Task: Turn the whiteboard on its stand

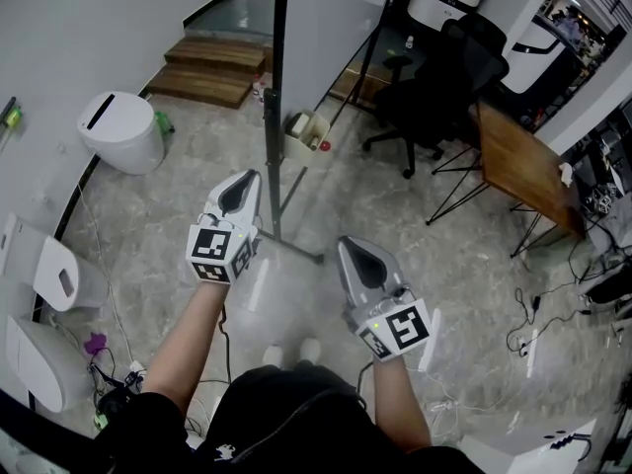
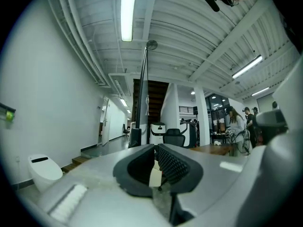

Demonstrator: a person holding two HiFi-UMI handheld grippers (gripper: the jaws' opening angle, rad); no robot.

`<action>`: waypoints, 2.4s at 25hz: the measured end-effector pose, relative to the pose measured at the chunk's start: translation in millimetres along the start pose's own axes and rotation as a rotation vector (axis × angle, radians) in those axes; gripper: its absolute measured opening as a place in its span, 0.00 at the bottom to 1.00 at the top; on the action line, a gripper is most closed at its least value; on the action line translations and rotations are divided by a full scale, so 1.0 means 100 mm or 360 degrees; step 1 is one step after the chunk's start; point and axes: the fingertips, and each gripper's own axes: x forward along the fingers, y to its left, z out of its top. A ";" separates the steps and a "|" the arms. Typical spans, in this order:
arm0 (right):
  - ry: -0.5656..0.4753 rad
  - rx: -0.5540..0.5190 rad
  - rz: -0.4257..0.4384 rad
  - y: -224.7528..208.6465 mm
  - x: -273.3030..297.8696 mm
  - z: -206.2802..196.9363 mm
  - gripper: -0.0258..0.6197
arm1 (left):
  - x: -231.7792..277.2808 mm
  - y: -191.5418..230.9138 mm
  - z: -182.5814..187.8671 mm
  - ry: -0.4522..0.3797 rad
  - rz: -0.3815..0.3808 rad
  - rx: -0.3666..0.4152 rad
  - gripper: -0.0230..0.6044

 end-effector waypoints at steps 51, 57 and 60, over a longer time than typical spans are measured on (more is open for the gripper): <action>0.0155 0.0089 -0.0219 -0.79 -0.36 -0.47 0.05 | 1.94 0.78 -0.36 0.0202 0.0122 0.0033 0.35; 0.0151 0.0094 -0.0239 -0.77 -0.46 -0.47 0.05 | 1.93 0.79 -0.37 0.0206 0.0141 0.0024 0.35; 0.0146 0.0093 -0.0249 -0.80 -0.50 -0.46 0.05 | 1.95 0.80 -0.37 0.0215 0.0151 0.0022 0.34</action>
